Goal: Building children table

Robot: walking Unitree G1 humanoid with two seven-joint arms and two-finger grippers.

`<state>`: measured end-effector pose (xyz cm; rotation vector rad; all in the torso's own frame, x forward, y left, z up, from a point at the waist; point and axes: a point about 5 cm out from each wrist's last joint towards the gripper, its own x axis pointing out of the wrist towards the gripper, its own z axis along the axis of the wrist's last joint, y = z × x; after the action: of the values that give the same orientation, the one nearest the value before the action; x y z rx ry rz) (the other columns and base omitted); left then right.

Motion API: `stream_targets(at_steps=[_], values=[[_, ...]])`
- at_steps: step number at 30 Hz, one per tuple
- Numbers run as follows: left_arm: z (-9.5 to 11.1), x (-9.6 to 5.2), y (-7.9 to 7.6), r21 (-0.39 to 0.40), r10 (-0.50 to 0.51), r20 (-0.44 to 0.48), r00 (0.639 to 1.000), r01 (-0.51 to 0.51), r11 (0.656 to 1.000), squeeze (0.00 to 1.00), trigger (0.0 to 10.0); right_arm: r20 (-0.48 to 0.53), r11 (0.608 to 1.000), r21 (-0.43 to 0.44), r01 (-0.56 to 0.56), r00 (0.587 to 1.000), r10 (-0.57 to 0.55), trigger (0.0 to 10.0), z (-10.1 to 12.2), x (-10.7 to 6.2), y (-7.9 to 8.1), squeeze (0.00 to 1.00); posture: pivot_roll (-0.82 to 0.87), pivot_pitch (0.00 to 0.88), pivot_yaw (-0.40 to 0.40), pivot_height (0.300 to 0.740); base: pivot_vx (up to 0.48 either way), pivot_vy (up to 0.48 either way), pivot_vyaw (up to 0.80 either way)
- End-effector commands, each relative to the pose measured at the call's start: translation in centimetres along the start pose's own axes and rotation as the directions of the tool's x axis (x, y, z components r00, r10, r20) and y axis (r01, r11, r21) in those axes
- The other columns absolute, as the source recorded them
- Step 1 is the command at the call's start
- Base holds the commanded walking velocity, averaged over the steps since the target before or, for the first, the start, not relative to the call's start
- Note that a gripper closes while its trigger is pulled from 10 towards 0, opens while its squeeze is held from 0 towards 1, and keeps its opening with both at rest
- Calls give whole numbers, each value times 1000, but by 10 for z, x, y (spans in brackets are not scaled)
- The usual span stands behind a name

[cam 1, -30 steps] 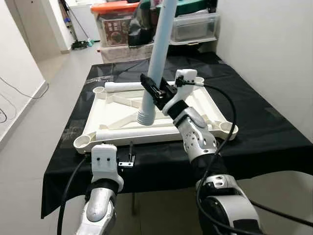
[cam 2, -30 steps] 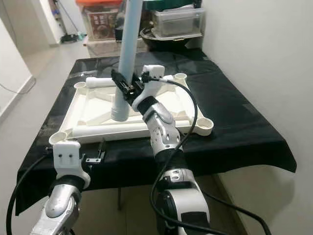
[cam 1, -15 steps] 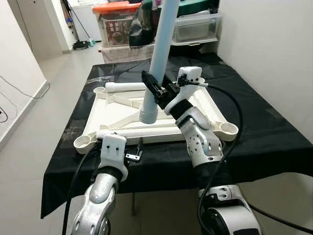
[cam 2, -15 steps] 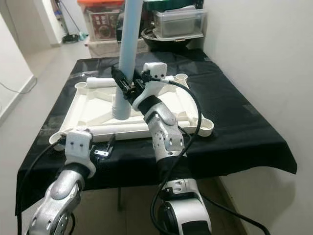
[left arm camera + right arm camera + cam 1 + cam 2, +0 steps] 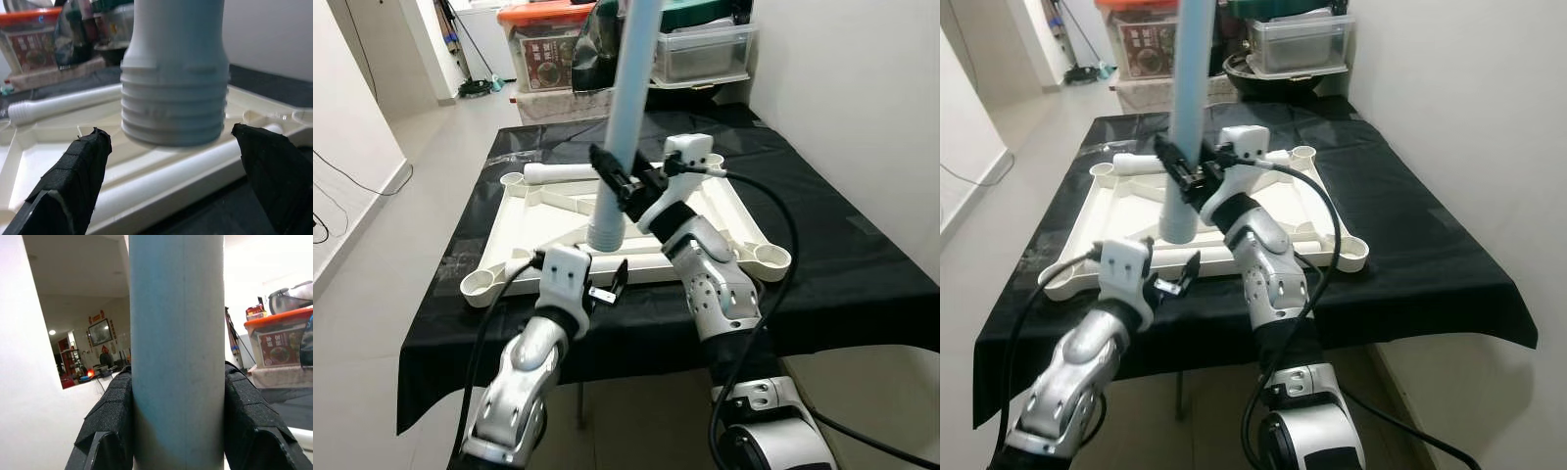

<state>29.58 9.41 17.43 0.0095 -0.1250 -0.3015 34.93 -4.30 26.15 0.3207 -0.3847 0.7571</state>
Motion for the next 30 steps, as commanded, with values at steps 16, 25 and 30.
stream_targets(at_steps=[16,25,30], values=[[-3,9,3,-22,4,2,1000,-4,1000,0,10000,-49,994,102,-26,998,32,0,-30,-19,20,0,-20,0,49,740,0,0,0],[-14,12,-4,-32,9,-26,1000,-10,999,0,0,-58,992,110,-60,996,67,0,-33,-22,31,0,-31,0,52,740,0,0,0],[-16,11,-3,-42,23,-33,999,-25,999,0,0,-51,993,102,-62,996,68,0,-30,-21,30,0,-31,0,52,740,0,0,0]])
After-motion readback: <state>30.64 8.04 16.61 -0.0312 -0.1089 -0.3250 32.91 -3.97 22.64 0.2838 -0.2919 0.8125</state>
